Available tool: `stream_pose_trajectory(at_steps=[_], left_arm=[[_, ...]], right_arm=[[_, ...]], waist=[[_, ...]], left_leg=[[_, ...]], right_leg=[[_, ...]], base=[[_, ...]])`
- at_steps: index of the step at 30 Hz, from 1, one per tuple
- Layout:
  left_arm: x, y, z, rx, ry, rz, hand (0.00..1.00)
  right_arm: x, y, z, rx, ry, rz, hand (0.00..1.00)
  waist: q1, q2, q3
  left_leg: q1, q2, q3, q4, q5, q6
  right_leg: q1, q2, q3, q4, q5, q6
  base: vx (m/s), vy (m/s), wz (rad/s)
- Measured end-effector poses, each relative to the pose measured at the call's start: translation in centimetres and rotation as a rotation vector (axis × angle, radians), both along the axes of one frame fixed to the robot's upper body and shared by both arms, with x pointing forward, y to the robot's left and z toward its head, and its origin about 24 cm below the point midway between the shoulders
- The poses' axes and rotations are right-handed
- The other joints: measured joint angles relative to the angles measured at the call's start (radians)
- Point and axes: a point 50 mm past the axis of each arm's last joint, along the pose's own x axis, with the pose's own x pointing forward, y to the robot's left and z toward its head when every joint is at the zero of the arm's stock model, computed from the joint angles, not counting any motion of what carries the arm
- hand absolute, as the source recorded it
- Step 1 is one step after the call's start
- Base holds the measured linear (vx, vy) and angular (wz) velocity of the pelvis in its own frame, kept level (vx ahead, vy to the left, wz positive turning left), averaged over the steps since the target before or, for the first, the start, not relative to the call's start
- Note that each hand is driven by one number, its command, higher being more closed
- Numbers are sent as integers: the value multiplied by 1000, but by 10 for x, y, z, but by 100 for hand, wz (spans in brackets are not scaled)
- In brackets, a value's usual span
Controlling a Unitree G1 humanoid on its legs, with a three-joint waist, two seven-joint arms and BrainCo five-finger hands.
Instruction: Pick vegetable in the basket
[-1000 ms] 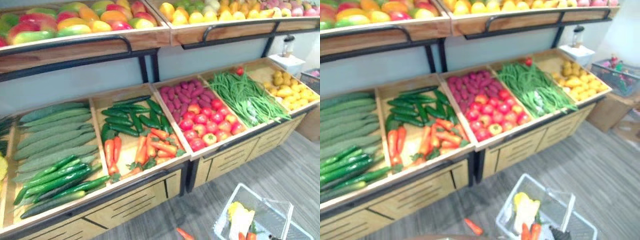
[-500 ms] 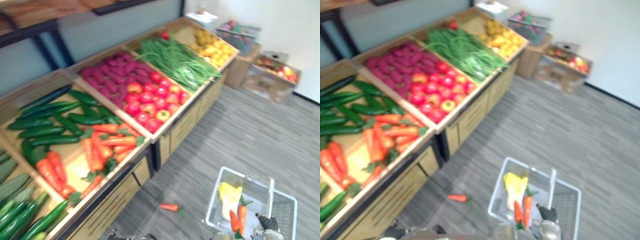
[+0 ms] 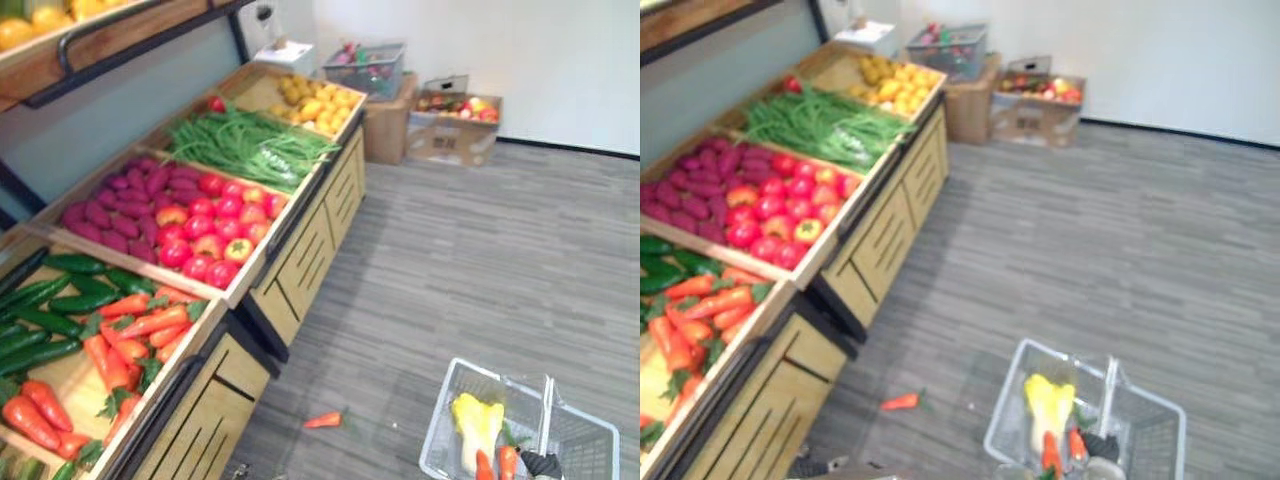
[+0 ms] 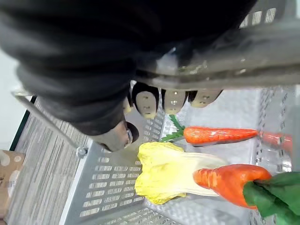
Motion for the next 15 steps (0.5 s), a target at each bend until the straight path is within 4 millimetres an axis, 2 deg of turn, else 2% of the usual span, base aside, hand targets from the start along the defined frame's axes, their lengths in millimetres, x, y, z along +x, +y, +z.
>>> stream_pose_trajectory(at_steps=[1, 2, 4, 5, 6, 8, 10, 12, 15], left_arm=[[-5, -1, -1, 0, 8, 9, 0], [-11, -3, -2, -6, 20, 26, 0], [-17, -4, -3, -7, 35, 39, 0], [-17, -3, -3, -4, 37, 42, 0], [-17, -3, -3, -3, 35, 42, 0], [-16, 1, -2, 8, 31, 60, 0], [-18, 3, -1, 23, 32, 77, 0], [-14, 3, -1, 23, 25, 73, 0], [-13, 5, -1, 29, 22, 70, 0]], right_arm=[[3, -2, 2, -6, -6, 7, 100], [9, -6, 5, -18, -22, 19, 100], [15, -7, 7, -25, -36, 29, 100], [14, -6, 6, -24, -35, 33, 100], [13, -6, 6, -24, -33, 32, 100], [14, -8, 7, -30, -38, 28, 100], [19, -7, 8, -32, -47, 32, 100], [17, -12, 9, -43, -45, 23, 100], [19, -13, 10, -42, -55, 9, 100]], waist=[[3, -1, 0], [5, -1, 0], [6, 1, 0], [6, 0, 0], [6, 0, 1], [7, -11, 8], [16, -14, 14], [8, -4, 21], [4, -7, 21]], left_leg=[[-17, -54, -163, -14, -9, -9], [-10, -138, -338, -75, -38, -29], [10, -208, -467, -168, -57, -36], [33, -223, -517, -206, -73, -50], [43, -232, -544, -222, -82, -60], [38, -265, -604, -223, -123, -48], [28, -283, -636, -213, -165, -52], [23, -291, -643, -214, -220, -52], [27, -308, -638, -242, -243, -47]], right_leg=[[-22, -16, 64, 16, -1, -2], [-52, -28, 133, 20, 1, -1], [-93, -15, 227, 16, 13, 2], [-112, -5, 265, 9, 24, 10], [-118, 0, 281, 1, 27, 15], [-135, -6, 341, -66, 78, 32], [-147, -18, 375, -97, 119, 45], [-149, -25, 382, -126, 155, 61], [-171, -35, 400, -127, 177, 73]], base=[[-87, 43, -144], [-102, 111, -155], [-99, 152, -148], [-45, 116, -114], [-18, 123, -80], [-23, 140, -68], [-21, 184, -55], [-21, 235, -23], [-31, 133, -18]])
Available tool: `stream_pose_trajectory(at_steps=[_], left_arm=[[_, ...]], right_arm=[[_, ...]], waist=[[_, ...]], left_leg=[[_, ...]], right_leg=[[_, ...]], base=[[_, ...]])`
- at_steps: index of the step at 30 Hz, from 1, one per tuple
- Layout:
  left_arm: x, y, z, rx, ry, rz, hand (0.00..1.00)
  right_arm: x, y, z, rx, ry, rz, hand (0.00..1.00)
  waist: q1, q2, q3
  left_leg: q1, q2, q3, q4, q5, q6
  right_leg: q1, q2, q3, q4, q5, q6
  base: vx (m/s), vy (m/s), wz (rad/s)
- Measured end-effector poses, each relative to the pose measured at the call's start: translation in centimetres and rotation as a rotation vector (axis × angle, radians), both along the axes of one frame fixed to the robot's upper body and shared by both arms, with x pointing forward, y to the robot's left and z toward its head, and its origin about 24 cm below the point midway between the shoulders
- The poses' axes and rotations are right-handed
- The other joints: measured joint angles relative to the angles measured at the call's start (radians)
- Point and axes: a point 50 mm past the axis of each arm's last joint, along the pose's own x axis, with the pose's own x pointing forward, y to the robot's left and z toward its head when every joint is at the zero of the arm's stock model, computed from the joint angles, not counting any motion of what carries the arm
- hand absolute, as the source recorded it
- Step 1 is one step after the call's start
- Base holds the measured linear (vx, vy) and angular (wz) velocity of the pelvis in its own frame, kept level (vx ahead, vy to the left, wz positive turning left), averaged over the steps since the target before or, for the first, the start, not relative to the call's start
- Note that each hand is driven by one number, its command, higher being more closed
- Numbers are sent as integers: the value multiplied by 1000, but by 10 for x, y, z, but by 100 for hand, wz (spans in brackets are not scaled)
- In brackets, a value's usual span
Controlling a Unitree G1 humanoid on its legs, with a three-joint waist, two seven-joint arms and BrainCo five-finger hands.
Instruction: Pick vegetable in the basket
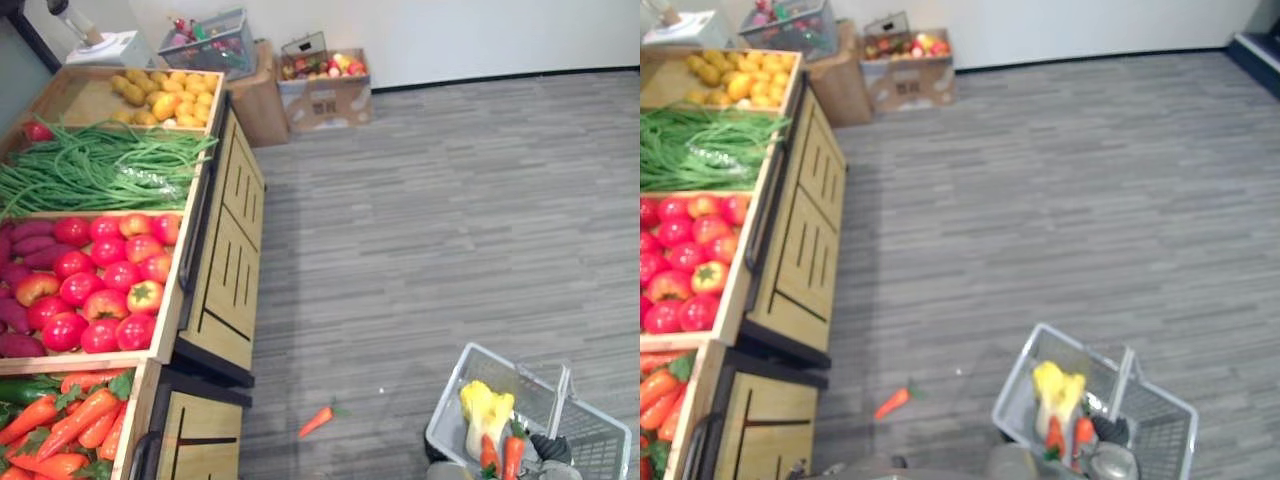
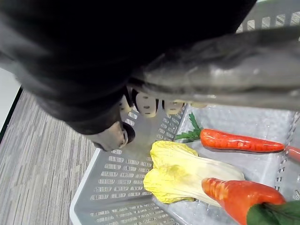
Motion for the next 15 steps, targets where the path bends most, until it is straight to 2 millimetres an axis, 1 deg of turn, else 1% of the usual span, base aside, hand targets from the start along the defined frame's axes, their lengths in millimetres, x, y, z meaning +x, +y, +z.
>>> stream_pose_trajectory(at_steps=[1, 4, 7, 9, 10, 11, 12, 13, 14, 15], left_arm=[[0, 0, 0, -1, 0, -2, 0], [-2, -2, -1, -7, 14, -6, 0], [1, -3, -1, -9, 10, -17, 0], [6, -4, -1, -8, 4, -45, 0], [8, -4, -1, -8, 5, -60, 0], [9, -4, -1, -6, 6, -80, 0], [9, -3, -1, -3, 7, -91, 0], [10, 0, 0, 6, 10, -101, 0], [9, 2, 0, 11, 14, -103, 0], [8, 2, 0, 11, 16, -102, 0]], right_arm=[[0, 0, 0, -1, 0, -1, 100], [-1, 0, -1, 4, 5, 4, 100], [0, 3, -2, 13, 8, 19, 100], [4, 3, -1, 14, -3, 21, 100], [9, 4, 1, 17, -18, 20, 100], [14, 5, 3, 18, -36, 18, 100], [15, 5, 3, 19, -43, 13, 100], [16, 8, 3, 25, -50, 6, 100], [13, 11, 2, 27, -50, -3, 100], [12, 11, 2, 25, -51, -5, 100]], waist=[[1, -2, -1], [1, -7, -2], [5, -15, 0], [19, -16, -1], [24, -15, 0], [23, -9, 3], [21, -14, 10], [19, -24, 26], [17, -40, 31], [17, -31, 33]], left_leg=[[2, -5, 15, -5, -6, 7], [19, -9, 29, -5, -25, 10], [31, -14, 57, -2, -41, 16], [30, -13, 78, 1, -54, 21], [34, -8, 97, -1, -56, 24], [53, -5, 115, -4, -57, 26], [69, -5, 125, -5, -57, 27], [112, -9, 136, -9, -60, 31], [147, -10, 145, -23, -59, 34], [159, -9, 155, -29, -58, 36]], right_leg=[[-8, -3, 9, 3, 2, 3], [-8, -2, 35, 2, 6, 9], [-17, 1, 65, 13, 9, 14], [-64, 16, 70, 82, -5, -5], [-119, 35, 59, 178, -18, -27], [-178, 52, 40, 313, -32, -50], [-202, 57, 32, 382, -40, -61], [-227, 59, 15, 491, -42, -65], [-236, 46, -9, 540, -42, -65], [-238, 35, -25, 543, -42, -64]], base=[[-25, 68, -19], [-17, 37, -32], [-30, 21, -34], [-29, 7, -44], [-17, -11, -59], [-17, -11, -53], [-46, -5, -39], [-54, -3, -22], [-53, -10, -19], [-25, -9, -11]])
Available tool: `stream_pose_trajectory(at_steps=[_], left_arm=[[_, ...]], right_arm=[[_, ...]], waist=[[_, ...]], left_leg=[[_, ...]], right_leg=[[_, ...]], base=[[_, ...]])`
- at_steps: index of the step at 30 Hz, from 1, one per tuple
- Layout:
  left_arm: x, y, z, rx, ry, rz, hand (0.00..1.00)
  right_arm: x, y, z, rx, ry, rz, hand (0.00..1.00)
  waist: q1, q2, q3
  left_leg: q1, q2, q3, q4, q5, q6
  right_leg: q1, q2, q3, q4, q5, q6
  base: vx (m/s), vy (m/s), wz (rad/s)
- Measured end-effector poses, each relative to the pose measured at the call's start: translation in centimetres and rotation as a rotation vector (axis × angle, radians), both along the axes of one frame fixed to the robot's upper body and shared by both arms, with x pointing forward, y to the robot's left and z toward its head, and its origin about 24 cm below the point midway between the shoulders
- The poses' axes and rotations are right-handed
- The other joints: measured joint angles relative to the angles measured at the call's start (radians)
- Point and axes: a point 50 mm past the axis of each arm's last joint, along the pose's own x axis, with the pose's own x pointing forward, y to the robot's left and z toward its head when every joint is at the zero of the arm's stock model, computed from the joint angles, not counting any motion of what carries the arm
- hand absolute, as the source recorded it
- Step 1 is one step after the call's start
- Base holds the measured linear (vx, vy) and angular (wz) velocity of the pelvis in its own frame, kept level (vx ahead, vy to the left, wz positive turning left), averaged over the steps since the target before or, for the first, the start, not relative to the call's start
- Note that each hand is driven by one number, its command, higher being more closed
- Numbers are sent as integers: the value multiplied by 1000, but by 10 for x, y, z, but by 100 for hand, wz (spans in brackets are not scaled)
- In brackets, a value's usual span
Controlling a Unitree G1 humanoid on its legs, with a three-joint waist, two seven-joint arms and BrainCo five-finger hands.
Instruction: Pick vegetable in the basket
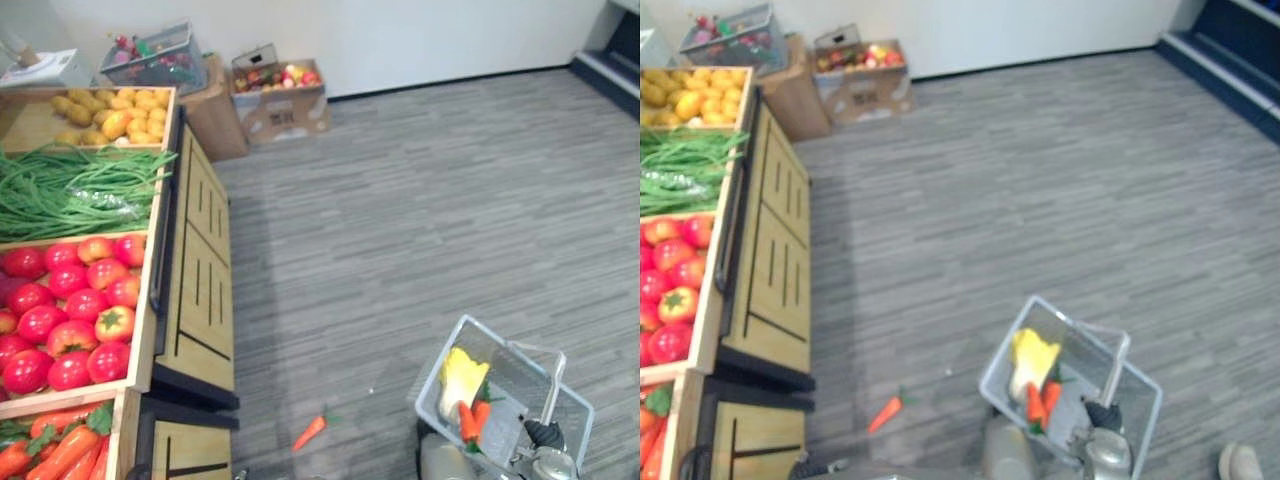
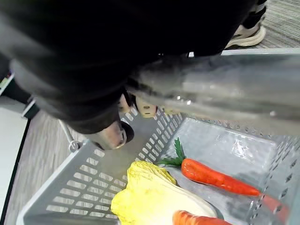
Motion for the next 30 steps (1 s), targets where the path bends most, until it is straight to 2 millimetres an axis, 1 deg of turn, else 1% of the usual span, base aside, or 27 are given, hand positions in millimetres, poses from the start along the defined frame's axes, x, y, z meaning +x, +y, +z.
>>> stream_pose_trajectory(at_steps=[1, 2, 4, 5, 6, 7, 8, 9, 10, 11, 12, 13, 14, 16, 17, 18, 19, 21, 22, 23, 24, 25, 26, 27, 28, 29, 30], left_arm=[[-1, 0, 0, 4, 7, -9, 0], [-1, 1, 0, 10, 12, -17, 0], [-1, 1, 0, 12, 14, -19, 0], [-4, 1, 0, 11, 20, -17, 0], [-4, 2, 0, 14, 22, -16, 0], [-6, 6, 0, 24, 28, -15, 0], [-4, 2, -1, 12, 26, -4, 0], [-3, -3, -2, 0, 22, 5, 0], [-3, -5, -2, -7, 19, 12, 0], [-3, -8, -2, -14, 15, 22, 0], [-3, -8, -2, -14, 13, 24, 0], [-3, -8, -2, -15, 10, 28, 0], [-3, -11, -2, -21, 5, 40, 0], [-2, -10, -2, -20, -5, 62, 0], [-1, -9, -1, -19, -12, 75, 0], [-1, -9, -1, -19, -17, 82, 0], [-1, -9, -1, -20, -20, 84, 0], [-2, -8, -1, -26, -24, 122, 0], [-4, -9, -2, -29, -22, 141, 0], [-7, -9, -2, -31, -14, 150, 0], [-9, -10, -3, -32, -11, 153, 0], [-12, -9, -3, -32, 2, 162, 0], [-16, -10, -4, -33, 11, 177, 0], [-17, -10, -4, -34, 12, 184, 0], [-17, -9, -4, -35, 12, 192, 0], [-18, -11, -4, -38, 15, 195, 0], [-21, -13, -5, -43, 23, 196, 0]], right_arm=[[-2, 1, 0, -2, -2, -5, 100], [-2, 0, 1, -8, -9, -5, 100], [2, -1, 3, -13, -18, -7, 100], [5, -1, 4, -12, -27, -10, 100], [4, 0, 3, -9, -24, -13, 100], [-2, 2, 0, -1, -10, -28, 100], [1, -1, 2, -6, -18, -38, 100], [1, -4, 3, -13, -23, -50, 100], [1, -5, 3, -17, -20, -51, 100], [0, -7, 4, -21, -16, -54, 100], [-2, -8, 3, -23, -12, -55, 100], [-4, -9, 3, -25, -8, -55, 100], [-6, -10, 2, -27, 2, -57, 100], [-11, -12, 0, -27, 23, -61, 100], [-14, -12, -1, -25, 34, -63, 100], [-15, -12, -1, -25, 37, -64, 100], [-15, -12, -1, -25, 37, -63, 100], [-16, -14, -1, -27, 38, -63, 100], [-17, -15, -1, -27, 42, -62, 100], [-16, -14, -1, -23, 42, -58, 100], [-15, -14, -1, -19, 40, -55, 100], [-15, -14, -2, -12, 39, -55, 100], [-16, -14, -2, -9, 38, -64, 100], [-17, -14, -2, -8, 38, -71, 100], [-19, -15, -2, -7, 38, -81, 100], [-22, -18, -2, -12, 45, -89, 100], [-25, -19, -2, -17, 52, -91, 100]], waist=[[-4, -10, -3], [-10, -14, -3], [-7, -15, -4], [-6, -15, -5], [-7, -21, -8], [-6, -40, -17], [-3, -3, -17], [-9, 18, -22], [-13, 28, -21], [-17, 38, -28], [-22, 41, -34], [-22, 41, -35], [-20, 40, -36], [-20, 37, -35], [-16, 31, -32], [-10, 30, -32], [-8, 30, -32], [-3, 30, -32], [5, 30, -32], [9, 30, -32], [9, 30, -32], [10, 29, -32], [10, 29, -32], [10, 29, -32], [9, 28, -33], [9, 31, -35], [8, 42, -42]], left_leg=[[11, -1, 11, -13, 8, 6], [12, 0, 12, -16, 10, 3], [13, 9, 26, -28, 17, -9], [14, 21, 32, -41, 24, -24], [18, 25, 31, -56, 32, -39], [31, 27, 27, -79, 36, -67], [36, 75, 21, -81, 45, -96], [26, 94, 0, -69, 60, -111], [24, 110, -14, -56, 73, -118], [3, 127, -56, -13, 101, -125], [-31, 140, -96, 49, 137, -120], [-50, 143, -117, 82, 158, -118], [-96, 150, -155, 165, 220, -107], [-140, 156, -196, 257, 298, -96], [-180, 164, -213, 327, 380, -89], [-210, 172, -223, 396, 443, -96], [-223, 175, -222, 430, 431, -100], [-270, 143, -222, 481, 320, -113], [-289, 112, -223, 460, 268, -109], [-299, 93, -218, 417, 243, -104], [-303, 83, -217, 381, 234, -101], [-307, 69, -206, 291, 223, -91], [-306, 65, -186, 194, 225, -87], [-303, 61, -187, 147, 232, -78], [-302, 51, -187, 81, 251, -56], [-303, 42, -184, 8, 312, -35], [-305, 41, -177, -26, 392, -33]], right_leg=[[1, -27, -52, -2, -22, -21], [-2, -43, -82, -13, -36, -40], [-10, -66, -123, -60, -39, -45], [-15, -80, -145, -112, -34, -39], [-10, -91, -154, -156, -22, -29], [8, -103, -169, -199, -7, 18], [7, -71, -197, -174, -24, 22], [0, -52, -215, -159, -53, 11], [0, -43, -225, -144, -72, 2], [4, -36, -240, -122, -104, -12], [18, -36, -258, -117, -126, -24], [27, -37, -266, -121, -136, -27], [55, -40, -283, -126, -159, -36], [95, -40, -304, -142, -172, -53], [133, -37, -315, -166, -180, -61], [174, -35, -318, -202, -180, -67], [191, -34, -318, -215, -180, -68], [244, -33, -316, -255, -179, -75], [267, -33, -316, -274, -180, -77], [276, -33, -315, -282, -180, -77], [283, -33, -315, -285, -180, -77], [296, -33, -312, -291, -180, -77], [308, -37, -309, -296, -181, -76], [312, -40, -309, -296, -182, -73], [317, -50, -308, -293, -189, -58], [322, -63, -306, -286, -197, -34], [322, -64, -304, -280, -205, -14]], base=[[4, -18, -6], [21, -19, -4], [91, -55, -18], [158, -105, -19], [232, -194, -5], [260, -262, 2], [318, -343, 7], [276, -305, 3], [251, -318, 17], [236, -340, 24], [222, -340, 30], [240, -370, 39], [185, -285, 37], [176, -250, 31], [217, -243, 24], [183, -195, 17], [209, -161, 5], [209, -134, -1], [170, -57, -8], [156, -32, -14], [155, 16, -16], [156, 62, -15], [155, 87, -15], [142, 142, -11], [129, 198, -4], [126, 224, -3], [127, 272, 1]])
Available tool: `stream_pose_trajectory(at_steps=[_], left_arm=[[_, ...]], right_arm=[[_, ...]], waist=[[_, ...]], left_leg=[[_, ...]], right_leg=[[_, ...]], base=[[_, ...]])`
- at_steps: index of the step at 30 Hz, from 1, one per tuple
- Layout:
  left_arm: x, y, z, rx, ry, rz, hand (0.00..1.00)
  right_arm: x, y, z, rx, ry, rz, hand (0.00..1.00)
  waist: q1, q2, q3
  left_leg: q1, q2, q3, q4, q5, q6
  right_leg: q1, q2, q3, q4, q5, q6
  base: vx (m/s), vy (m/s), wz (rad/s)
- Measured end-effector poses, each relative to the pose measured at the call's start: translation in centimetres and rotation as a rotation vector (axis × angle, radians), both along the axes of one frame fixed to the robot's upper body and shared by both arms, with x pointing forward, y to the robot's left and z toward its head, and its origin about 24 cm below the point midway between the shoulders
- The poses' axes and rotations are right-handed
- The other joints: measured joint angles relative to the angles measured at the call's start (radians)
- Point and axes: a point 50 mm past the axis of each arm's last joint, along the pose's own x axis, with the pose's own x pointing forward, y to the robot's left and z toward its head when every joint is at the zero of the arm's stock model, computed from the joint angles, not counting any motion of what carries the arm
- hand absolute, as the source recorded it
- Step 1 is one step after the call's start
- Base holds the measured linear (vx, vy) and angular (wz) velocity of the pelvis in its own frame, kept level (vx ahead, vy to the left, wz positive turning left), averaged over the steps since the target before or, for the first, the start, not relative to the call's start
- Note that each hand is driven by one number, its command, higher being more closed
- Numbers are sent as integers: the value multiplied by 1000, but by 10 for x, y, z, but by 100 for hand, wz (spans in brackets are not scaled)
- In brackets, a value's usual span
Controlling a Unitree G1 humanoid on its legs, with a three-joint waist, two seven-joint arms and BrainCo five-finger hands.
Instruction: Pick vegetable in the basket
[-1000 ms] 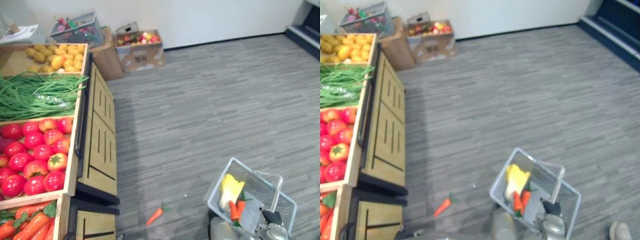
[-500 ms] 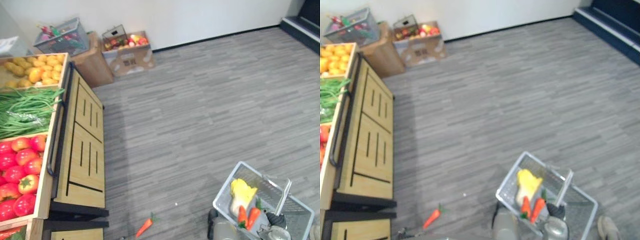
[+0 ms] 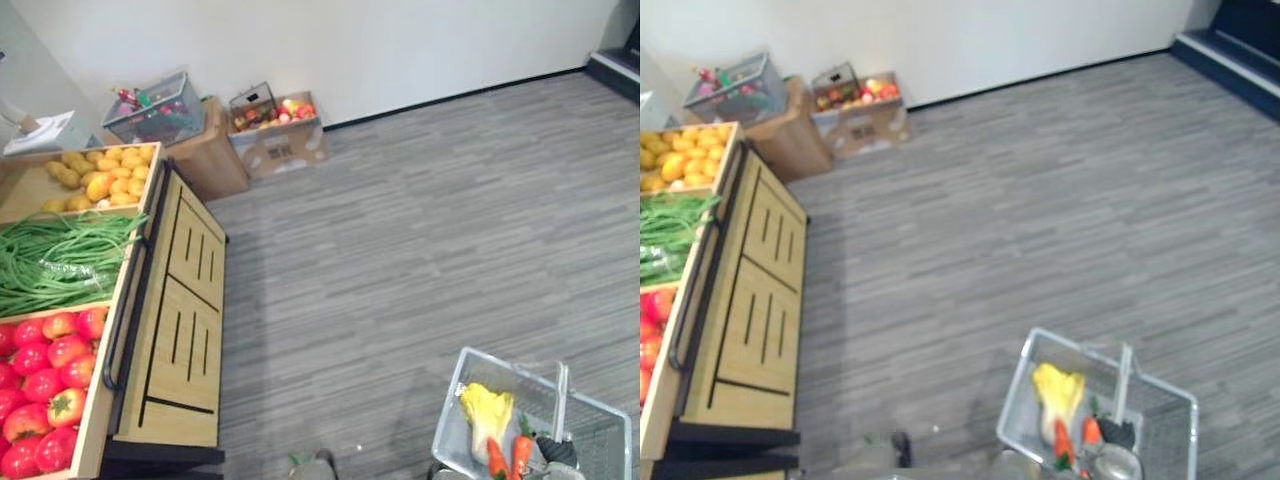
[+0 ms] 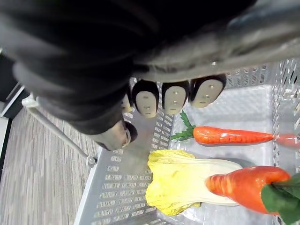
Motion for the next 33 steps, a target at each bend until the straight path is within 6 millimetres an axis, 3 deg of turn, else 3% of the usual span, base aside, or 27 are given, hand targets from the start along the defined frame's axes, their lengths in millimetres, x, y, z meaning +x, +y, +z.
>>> stream_pose_trajectory(at_steps=[1, 6, 11, 14, 15, 16, 17, 20, 21, 23, 24, 29, 33], left_arm=[[-3, -2, -1, -10, 12, 0, 0], [-2, 12, 2, 26, 20, -32, 0], [-1, 16, 2, 41, 39, -111, 0], [-2, 20, 3, 53, 54, -168, 0], [-5, 18, 2, 45, 72, -181, 0], [-5, 18, 2, 43, 72, -190, 0], [-5, 22, 3, 46, 71, -179, 0], [4, 30, 5, 42, 32, -133, 0], [7, 28, 5, 38, 23, -132, 0], [9, 27, 5, 32, 8, -121, 0], [9, 27, 5, 24, -10, -80, 0], [11, 10, 2, -45, -64, 24, 0], [11, 13, 3, -53, -77, 65, 0]], right_arm=[[-3, 3, -2, 9, 11, -4, 100], [-7, 20, -11, 65, 25, -18, 100], [-10, 16, -10, 61, 26, -46, 100], [-18, 13, -12, 69, 52, -82, 100], [-16, 14, -13, 72, 52, -89, 100], [-16, 13, -13, 68, 53, -96, 100], [-19, 16, -15, 77, 64, -99, 100], [-21, 32, -21, 125, 73, -101, 100], [-22, 33, -22, 128, 77, -105, 100], [-26, 35, -24, 141, 95, -114, 100], [-27, 35, -25, 146, 95, -128, 100], [-22, 29, -22, 153, 64, -152, 100], [-24, 37, -25, 185, 65, -143, 100]], waist=[[-2, -3, -19], [-2, -61, -48], [11, -78, -54], [15, -97, -50], [13, -86, -53], [14, -82, -52], [16, -70, -57], [16, -113, -50], [14, -113, -50], [1, -115, -51], [-4, -121, -51], [19, -50, -52], [19, -57, -52]], left_leg=[[14, -13, 13, -28, -38, 1], [33, -91, 44, -124, -58, 34], [91, -151, 67, -157, -82, 77], [103, -184, 69, -144, -116, 106], [125, -170, 56, -168, -117, 107], [140, -154, 43, -179, -116, 107], [154, -131, 33, -189, -114, 105], [152, -104, -23, -193, -108, 103], [151, -102, -40, -191, -110, 101], [155, -108, -67, -186, -112, 94], [160, -120, -84, -182, -118, 84], [160, -74, -98, -182, -127, 42], [181, -58, -100, -193, -126, 31]], right_leg=[[0, -14, 1, -2, -2, 20], [20, -72, -10, -89, 43, 92], [29, -132, -3, -58, 7, 94], [24, -180, -3, 35, -19, 44], [-34, -171, 5, 174, 31, -32], [-56, -156, 13, 227, 76, -50], [-72, -129, 29, 243, 97, -37], [-63, -52, 47, 118, 57, -18], [-63, -35, 52, 82, 58, -17], [-64, -26, 71, 36, 75, 8], [-56, -35, 75, 29, 81, 49], [1, 16, 40, -57, 62, 52], [36, 37, 21, -90, 55, 40]], base=[[153, 312, 9], [72, 246, 11], [10, 116, -5], [76, 125, 13], [121, 124, 17], [130, 97, 22], [202, 36, 21], [149, -57, 36], [153, -103, 62], [150, -108, 64], [156, -147, 48], [106, -140, 10], [32, -81, 8]])
